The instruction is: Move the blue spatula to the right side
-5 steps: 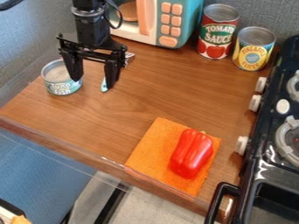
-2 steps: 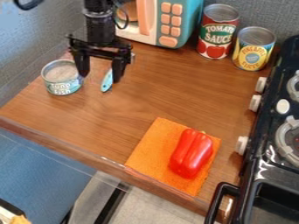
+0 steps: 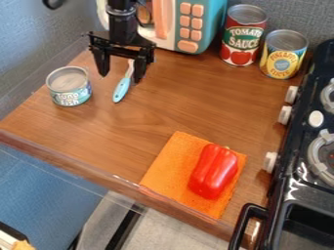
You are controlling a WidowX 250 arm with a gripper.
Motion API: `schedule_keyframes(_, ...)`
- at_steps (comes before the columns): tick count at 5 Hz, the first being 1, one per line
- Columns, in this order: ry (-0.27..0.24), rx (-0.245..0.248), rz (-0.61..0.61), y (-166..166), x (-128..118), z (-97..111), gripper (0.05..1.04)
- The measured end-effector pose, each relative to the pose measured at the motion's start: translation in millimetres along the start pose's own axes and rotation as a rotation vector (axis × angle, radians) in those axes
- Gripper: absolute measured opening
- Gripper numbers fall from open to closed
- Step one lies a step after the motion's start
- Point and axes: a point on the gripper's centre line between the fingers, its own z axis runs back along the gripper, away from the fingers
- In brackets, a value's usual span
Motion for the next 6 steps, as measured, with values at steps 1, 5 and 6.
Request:
schedule_keyframes(1,0.009,0.014,-0.004,0,4,-14,0.999)
schedule_keyframes(5,0.034,-0.005,-0.024,-7,3,-22,0.313)
schedule_keyframes(6,-0.031,-0.019,-0.036,-24,0,15,0.312)
